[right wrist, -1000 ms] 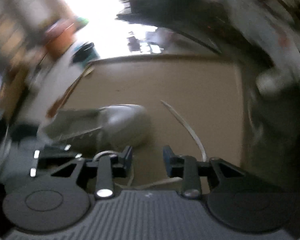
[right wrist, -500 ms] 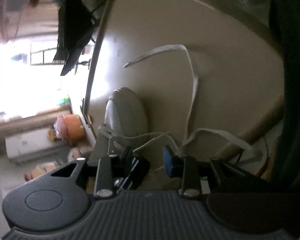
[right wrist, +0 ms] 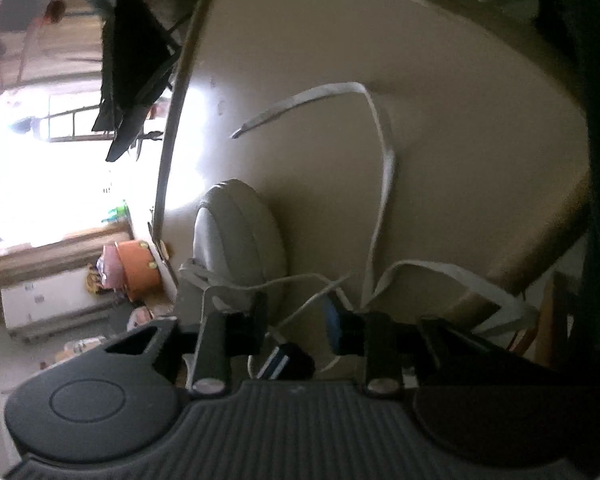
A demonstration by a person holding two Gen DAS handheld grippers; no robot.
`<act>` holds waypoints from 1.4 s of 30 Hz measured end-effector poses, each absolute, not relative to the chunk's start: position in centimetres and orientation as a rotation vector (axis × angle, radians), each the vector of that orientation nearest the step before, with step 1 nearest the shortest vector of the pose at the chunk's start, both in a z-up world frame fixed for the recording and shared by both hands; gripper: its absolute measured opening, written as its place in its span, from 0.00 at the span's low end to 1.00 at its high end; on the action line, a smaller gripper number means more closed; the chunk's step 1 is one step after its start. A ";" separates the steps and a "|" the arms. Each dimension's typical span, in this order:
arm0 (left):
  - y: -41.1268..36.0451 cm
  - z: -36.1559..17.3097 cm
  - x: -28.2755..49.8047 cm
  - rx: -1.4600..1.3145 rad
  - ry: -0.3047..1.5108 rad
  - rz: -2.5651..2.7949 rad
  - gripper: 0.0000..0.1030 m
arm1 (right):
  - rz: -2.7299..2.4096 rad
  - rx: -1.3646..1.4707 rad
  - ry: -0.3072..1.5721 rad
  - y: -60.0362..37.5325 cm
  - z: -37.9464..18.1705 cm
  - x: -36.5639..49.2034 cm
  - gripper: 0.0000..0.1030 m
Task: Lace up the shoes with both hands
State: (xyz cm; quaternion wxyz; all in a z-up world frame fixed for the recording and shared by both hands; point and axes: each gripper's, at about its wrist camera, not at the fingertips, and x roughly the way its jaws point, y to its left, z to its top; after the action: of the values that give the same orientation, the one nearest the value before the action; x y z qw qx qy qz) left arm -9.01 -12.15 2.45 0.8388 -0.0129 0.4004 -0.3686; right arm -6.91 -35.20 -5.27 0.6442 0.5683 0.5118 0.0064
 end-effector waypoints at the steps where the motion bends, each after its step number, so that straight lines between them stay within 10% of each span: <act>1: -12.2 2.4 -9.1 -0.023 0.847 -0.788 0.05 | 0.020 1.254 1.157 -35.1 -5.1 -6.8 0.10; 13: -11.4 2.6 -8.6 0.021 0.942 -0.770 0.17 | 0.177 0.421 0.967 -31.0 1.7 -5.1 0.03; 18: -9.0 4.1 -8.8 0.069 0.937 -0.704 0.57 | 0.221 0.247 0.929 -29.9 3.2 -4.4 0.03; 42: -7.4 9.7 -1.2 0.458 0.774 -0.758 0.54 | 0.481 -0.085 0.978 -22.7 3.9 2.7 0.03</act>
State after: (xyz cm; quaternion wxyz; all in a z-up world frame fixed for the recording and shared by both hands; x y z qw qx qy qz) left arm -1.17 -7.43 9.67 0.8320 0.2159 0.3651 -0.3575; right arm 2.65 -22.71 3.88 0.8544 -0.0403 0.4649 0.2287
